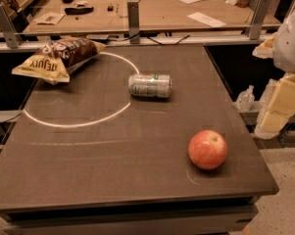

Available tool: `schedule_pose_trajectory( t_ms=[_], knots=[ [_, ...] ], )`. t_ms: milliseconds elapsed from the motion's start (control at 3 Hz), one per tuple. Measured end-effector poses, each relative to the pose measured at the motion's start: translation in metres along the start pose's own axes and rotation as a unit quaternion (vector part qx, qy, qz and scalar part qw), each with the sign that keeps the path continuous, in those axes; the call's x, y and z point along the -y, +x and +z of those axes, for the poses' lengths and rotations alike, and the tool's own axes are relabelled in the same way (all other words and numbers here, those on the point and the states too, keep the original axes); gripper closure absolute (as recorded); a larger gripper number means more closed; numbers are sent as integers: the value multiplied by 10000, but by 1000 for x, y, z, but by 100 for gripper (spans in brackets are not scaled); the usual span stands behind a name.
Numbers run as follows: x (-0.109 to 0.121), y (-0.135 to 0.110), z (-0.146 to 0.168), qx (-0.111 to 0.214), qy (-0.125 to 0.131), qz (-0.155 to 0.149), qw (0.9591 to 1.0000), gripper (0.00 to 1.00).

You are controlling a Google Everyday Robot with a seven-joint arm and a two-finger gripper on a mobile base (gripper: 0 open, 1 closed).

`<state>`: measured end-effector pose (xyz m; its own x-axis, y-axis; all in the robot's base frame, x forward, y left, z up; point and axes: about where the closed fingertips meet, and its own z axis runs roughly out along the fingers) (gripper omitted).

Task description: Place 7up can upright

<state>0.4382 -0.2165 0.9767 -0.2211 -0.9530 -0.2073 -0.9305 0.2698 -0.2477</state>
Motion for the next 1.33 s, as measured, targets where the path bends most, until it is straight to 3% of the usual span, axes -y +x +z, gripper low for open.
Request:
schedule_pose_trajectory(
  t_ms=[667,1000,1333],
  knots=[
    [4,-9,-8,46,8,-178,9998,0],
    [16,-26,-14,139,46,-347,9993,0],
    [25,-49,1,80,-35,-498,9987,0]
  ],
)
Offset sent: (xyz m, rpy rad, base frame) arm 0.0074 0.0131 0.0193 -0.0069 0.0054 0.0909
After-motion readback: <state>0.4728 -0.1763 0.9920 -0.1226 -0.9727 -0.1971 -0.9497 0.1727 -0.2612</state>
